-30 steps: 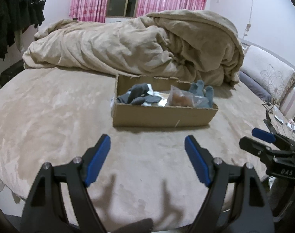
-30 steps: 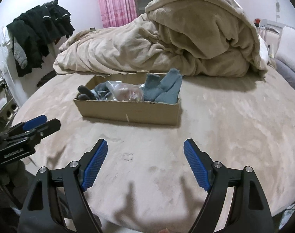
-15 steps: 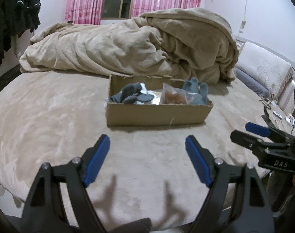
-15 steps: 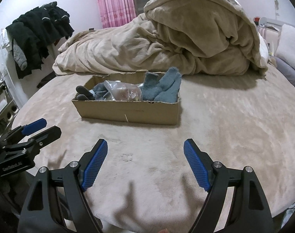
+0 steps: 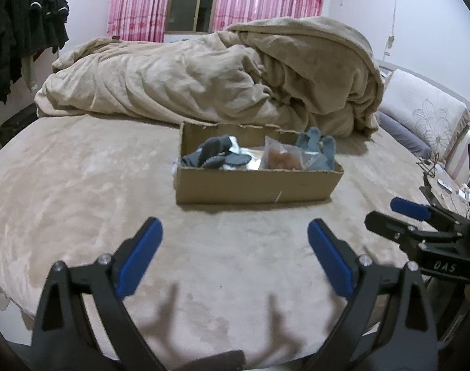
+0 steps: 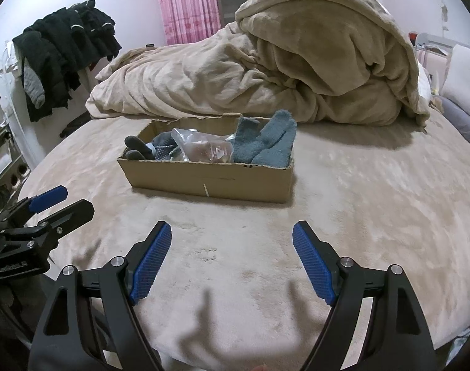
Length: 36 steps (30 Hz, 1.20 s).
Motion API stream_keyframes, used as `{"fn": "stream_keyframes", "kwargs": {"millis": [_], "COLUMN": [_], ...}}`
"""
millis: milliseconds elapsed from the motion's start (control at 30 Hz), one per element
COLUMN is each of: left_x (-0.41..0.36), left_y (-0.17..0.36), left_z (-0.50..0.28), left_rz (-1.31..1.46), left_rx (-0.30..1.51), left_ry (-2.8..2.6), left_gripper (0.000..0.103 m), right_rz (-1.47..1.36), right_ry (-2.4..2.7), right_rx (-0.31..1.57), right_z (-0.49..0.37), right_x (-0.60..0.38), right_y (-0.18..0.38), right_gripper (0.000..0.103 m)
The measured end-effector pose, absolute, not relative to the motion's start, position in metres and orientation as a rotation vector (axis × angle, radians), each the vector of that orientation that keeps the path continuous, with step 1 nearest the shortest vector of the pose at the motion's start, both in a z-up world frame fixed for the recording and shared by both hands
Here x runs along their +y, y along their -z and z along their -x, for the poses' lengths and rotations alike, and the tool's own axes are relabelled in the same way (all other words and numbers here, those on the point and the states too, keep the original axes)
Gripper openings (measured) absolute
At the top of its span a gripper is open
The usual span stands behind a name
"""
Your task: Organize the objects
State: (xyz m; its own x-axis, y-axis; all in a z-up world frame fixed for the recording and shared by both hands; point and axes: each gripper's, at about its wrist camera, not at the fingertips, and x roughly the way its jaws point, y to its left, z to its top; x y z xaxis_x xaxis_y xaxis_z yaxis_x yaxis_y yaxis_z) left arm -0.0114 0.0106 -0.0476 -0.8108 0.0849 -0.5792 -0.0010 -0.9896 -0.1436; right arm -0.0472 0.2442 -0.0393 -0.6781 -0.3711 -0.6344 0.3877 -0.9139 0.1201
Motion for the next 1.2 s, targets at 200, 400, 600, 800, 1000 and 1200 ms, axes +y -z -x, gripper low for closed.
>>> {"fn": "stream_keyframes", "kwargs": {"millis": [200,400,600,800,1000,1200], "left_x": [0.0106,0.0101,0.0092,0.0086,0.0066,0.0049], "left_y": [0.0476,0.0479,0.0482,0.0484,0.0487,0.0474], "left_z": [0.0115,0.0111,0.0116,0.0114,0.0124,0.0131], "left_rz": [0.950,0.949,0.950,0.948,0.951,0.946], "left_rx": [-0.212,-0.212,-0.216,-0.214,-0.219,-0.224], "left_ry": [-2.939,-2.939,-2.937,-2.939,-2.942,-2.947], "left_gripper": [0.097,0.097,0.097,0.097,0.097,0.097], "right_rz": [-0.958,-0.959,-0.960,-0.959,-0.958,-0.954], "right_ry": [2.552,2.551,2.550,2.551,2.552,2.553], "right_rx": [0.034,0.035,0.034,0.032,0.035,0.034], "right_z": [0.0490,0.0486,0.0489,0.0492,0.0488,0.0495], "right_x": [0.2446,0.2446,0.2447,0.2446,0.2446,0.2443], "right_y": [0.0407,0.0408,0.0412,0.0412,0.0410,0.0413], "right_gripper": [0.083,0.083,0.083,0.083,0.083,0.083]}}
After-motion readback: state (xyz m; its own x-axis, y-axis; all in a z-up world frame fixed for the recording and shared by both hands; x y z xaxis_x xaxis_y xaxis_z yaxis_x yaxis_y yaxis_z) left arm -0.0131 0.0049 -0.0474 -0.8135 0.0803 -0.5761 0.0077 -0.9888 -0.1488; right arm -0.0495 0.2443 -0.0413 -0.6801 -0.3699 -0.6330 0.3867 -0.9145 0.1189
